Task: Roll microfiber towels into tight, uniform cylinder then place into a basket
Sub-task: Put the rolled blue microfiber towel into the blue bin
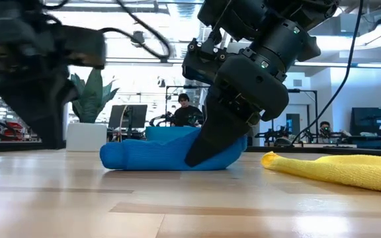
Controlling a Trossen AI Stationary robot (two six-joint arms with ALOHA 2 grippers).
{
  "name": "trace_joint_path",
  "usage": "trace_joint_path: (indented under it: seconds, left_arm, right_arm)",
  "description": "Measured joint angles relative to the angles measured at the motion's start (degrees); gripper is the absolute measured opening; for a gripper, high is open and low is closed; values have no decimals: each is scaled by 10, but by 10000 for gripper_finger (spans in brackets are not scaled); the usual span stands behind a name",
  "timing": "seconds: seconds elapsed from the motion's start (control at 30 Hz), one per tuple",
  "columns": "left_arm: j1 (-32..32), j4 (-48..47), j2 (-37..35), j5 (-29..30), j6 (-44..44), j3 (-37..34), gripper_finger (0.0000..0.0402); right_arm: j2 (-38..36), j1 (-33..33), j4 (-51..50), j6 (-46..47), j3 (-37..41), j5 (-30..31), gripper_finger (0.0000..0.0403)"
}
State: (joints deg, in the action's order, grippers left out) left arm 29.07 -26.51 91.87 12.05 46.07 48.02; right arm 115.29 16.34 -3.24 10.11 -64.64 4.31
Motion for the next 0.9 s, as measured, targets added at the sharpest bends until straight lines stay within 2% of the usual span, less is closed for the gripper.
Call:
trace_joint_path:
  seconds: [0.17, 0.33, 0.57, 0.9]
  left_arm:
    - [21, 149, -63, 17, 53, -106, 36]
    - [29, 270, -133, 77, 33, -186, 11]
    - [28, 272, -198, 136, -22, -210, 1]
    - [12, 274, -212, 138, -68, -209, 2]
  right_arm:
    - [-8, -4, -18, 0, 1, 0, 47]
    - [-38, -20, -54, -2, 4, -1, 47]
    - [-94, -59, -69, -39, 3, 1, 47]
    - [-183, -167, -66, -130, 2, 2, 48]
